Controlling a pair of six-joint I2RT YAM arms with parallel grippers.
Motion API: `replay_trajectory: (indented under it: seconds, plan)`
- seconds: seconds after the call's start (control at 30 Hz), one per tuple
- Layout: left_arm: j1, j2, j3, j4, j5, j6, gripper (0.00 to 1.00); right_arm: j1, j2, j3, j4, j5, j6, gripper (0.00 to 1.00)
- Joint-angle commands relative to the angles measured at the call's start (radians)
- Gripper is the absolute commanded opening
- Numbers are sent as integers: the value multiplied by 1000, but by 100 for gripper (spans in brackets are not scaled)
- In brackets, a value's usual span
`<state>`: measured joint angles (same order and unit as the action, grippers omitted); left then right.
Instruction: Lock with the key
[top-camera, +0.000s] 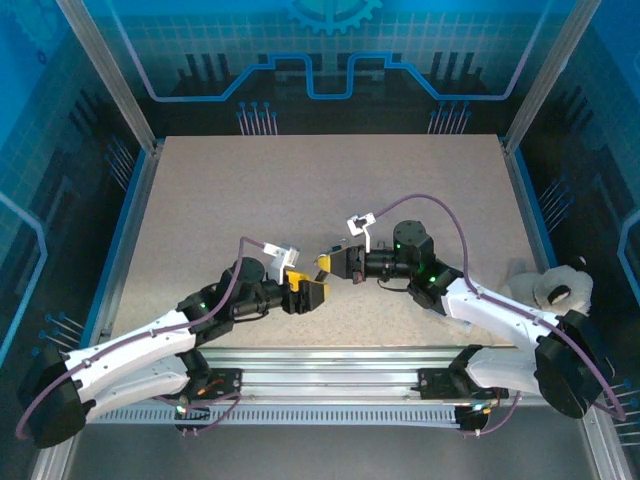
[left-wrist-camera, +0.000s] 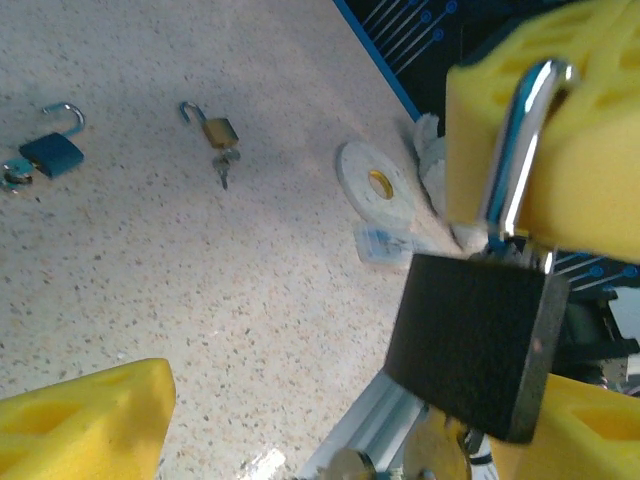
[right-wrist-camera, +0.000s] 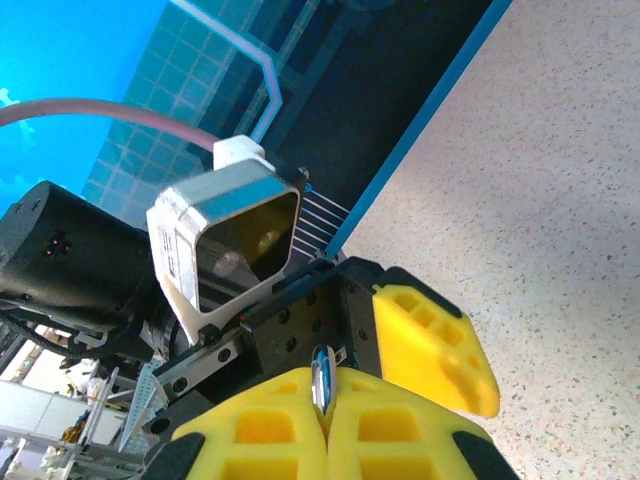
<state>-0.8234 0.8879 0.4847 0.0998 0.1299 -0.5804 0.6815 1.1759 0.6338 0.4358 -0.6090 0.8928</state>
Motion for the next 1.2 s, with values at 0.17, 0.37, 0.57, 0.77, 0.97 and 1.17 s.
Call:
replay_trajectory:
  seconds: [0.17, 0.37, 0.57, 0.77, 0.97, 1.17]
  plan:
    - [9, -38, 10, 33, 42, -6, 76, 9, 20, 48, 37, -15, -2, 0]
    - [9, -23, 38, 7, 43, 26, 66, 13, 24, 35, 36, -12, 1, 0]
    - [10, -14, 44, 12, 37, 37, 53, 22, 22, 40, 15, -3, -5, 0]
    - [17, -16, 42, 35, 16, 34, 45, 41, 40, 37, 27, 5, -4, 0]
    - [19, -17, 49, 35, 17, 38, 36, 46, 44, 27, 33, 16, -3, 0]
    - [21, -9, 42, 43, 24, 28, 28, 46, 38, 17, 32, 35, -1, 0]
